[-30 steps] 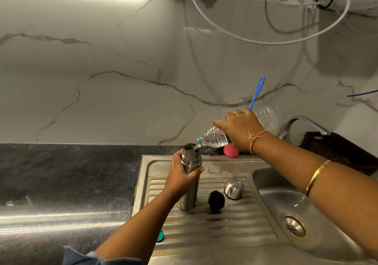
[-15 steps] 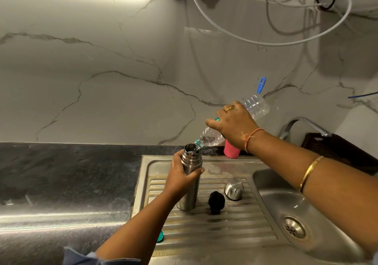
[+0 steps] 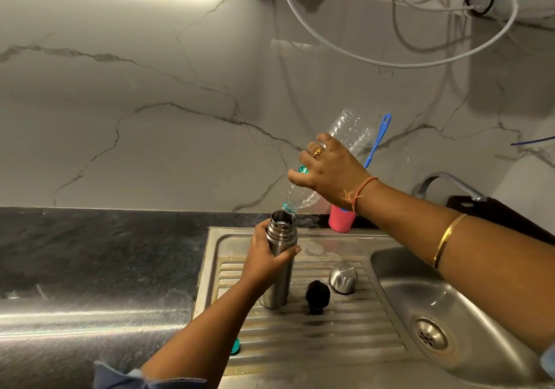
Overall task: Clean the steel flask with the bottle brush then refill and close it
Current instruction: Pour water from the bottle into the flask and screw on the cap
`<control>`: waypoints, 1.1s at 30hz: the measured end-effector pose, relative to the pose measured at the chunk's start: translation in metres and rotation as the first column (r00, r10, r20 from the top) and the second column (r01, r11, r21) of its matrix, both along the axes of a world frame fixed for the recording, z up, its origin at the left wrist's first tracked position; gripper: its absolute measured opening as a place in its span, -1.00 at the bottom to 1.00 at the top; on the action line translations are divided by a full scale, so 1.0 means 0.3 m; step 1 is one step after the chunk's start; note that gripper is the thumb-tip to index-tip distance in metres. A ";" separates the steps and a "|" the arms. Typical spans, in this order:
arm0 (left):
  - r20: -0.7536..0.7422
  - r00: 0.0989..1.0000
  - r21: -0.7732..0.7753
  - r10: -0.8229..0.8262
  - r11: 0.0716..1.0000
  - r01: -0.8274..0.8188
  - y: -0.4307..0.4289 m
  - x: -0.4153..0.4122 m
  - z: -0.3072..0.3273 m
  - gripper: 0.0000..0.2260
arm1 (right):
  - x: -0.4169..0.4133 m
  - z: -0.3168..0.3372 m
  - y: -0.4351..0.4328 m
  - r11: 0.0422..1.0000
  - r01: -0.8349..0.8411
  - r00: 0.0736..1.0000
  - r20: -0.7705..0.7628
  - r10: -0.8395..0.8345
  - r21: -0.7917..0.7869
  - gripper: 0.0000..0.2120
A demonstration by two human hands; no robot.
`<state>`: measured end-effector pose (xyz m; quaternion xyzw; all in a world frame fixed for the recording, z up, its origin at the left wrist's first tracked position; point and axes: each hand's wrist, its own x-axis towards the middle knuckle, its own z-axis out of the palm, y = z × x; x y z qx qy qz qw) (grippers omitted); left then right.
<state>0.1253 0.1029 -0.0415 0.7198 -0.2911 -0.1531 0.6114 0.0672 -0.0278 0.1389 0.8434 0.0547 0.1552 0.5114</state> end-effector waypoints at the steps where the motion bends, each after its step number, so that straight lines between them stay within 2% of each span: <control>1: 0.002 1.000 0.002 0.001 1.000 -0.001 0.000 0.000 0.000 -0.32 | 0.003 0.003 0.003 1.000 -0.014 1.000 -0.010 0.014 -0.017 -0.53; 8: 0.006 1.000 0.001 0.003 1.000 -0.003 0.001 0.006 -0.009 -0.31 | 0.018 -0.007 0.010 0.978 -0.112 0.993 -0.050 0.105 -0.176 -0.64; 12: 0.008 1.000 -0.002 0.014 1.000 -0.014 -0.001 0.007 -0.008 -0.33 | 0.019 -0.041 0.007 0.969 -0.137 0.990 -0.067 0.126 -0.204 -0.69; 18: 0.019 1.000 0.005 0.025 1.000 -0.025 -0.001 0.009 -0.007 -0.35 | 0.025 -0.035 0.009 0.977 -0.126 0.992 0.002 0.128 -0.171 -0.63; 23: 0.019 0.999 0.004 0.026 1.000 -0.026 -0.001 0.005 -0.003 -0.34 | 0.013 -0.037 0.011 0.996 -0.032 0.999 0.039 0.035 -0.080 -0.58; 29: 0.011 1.000 0.000 0.020 1.000 -0.020 0.003 0.003 -0.002 -0.32 | -0.009 -0.045 0.014 0.997 0.059 0.998 0.032 -0.057 -0.053 -0.63; 33: 0.012 0.999 0.009 0.029 1.000 -0.029 0.003 0.005 -0.006 -0.35 | -0.004 -0.007 0.024 0.999 0.039 0.991 0.126 -0.041 0.016 -0.63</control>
